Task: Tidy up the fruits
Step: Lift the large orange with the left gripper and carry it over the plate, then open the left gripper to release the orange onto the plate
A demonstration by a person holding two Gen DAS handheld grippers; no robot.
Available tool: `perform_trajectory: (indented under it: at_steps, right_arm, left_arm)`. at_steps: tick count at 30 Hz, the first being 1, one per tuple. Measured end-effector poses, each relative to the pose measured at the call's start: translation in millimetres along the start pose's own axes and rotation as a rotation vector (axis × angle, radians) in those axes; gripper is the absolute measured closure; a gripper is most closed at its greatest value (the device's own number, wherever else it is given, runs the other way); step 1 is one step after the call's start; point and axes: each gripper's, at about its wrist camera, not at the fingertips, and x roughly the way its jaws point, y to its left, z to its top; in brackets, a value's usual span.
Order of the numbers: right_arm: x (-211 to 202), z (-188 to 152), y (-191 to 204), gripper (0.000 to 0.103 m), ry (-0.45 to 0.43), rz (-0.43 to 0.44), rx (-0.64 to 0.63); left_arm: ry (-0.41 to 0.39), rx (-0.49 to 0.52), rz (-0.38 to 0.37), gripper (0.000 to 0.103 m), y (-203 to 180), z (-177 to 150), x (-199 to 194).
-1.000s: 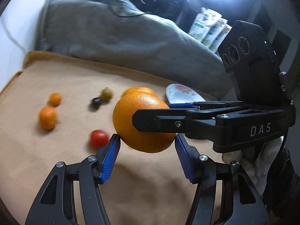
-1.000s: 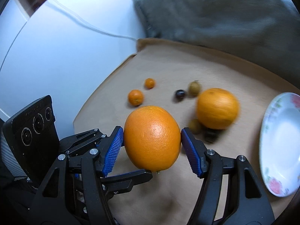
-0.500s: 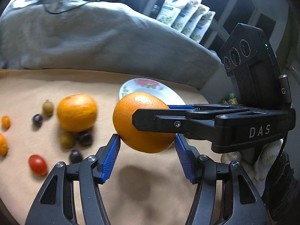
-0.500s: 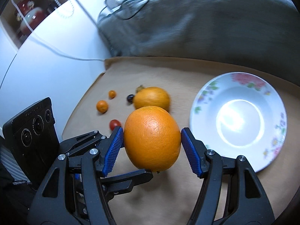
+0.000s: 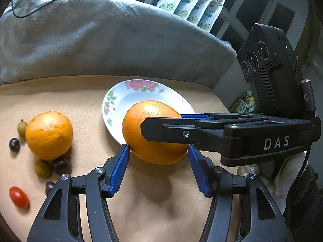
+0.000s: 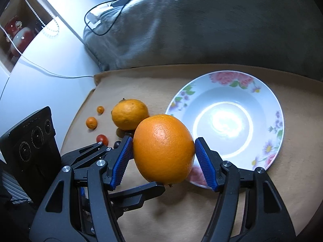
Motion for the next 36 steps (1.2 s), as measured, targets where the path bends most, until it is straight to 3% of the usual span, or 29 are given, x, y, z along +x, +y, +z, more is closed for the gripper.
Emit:
perform_trajectory:
  at_steps: [13,17,20,36]
  right_arm:
    - [3.7,-1.4,-16.2,0.036,0.017,-0.022,0.034]
    - [-10.5,1.1,-18.8,0.034,-0.045,-0.051,0.046]
    - [-24.6,3.4,-22.0,0.025,-0.096,-0.075,0.06]
    - [-65.1,-1.9,-2.7,0.017,-0.283,-0.194,-0.011]
  left_arm:
    - [0.009,-0.003,0.005,0.044,-5.1,6.4,6.2]
    - [-0.01,0.0,0.019,0.044,-2.2,8.5,-2.4]
    - [-0.02,-0.007,0.025,0.044,1.4,8.3,-8.3]
    - [-0.1,-0.002,0.079,0.044,19.2,-6.7,-49.8]
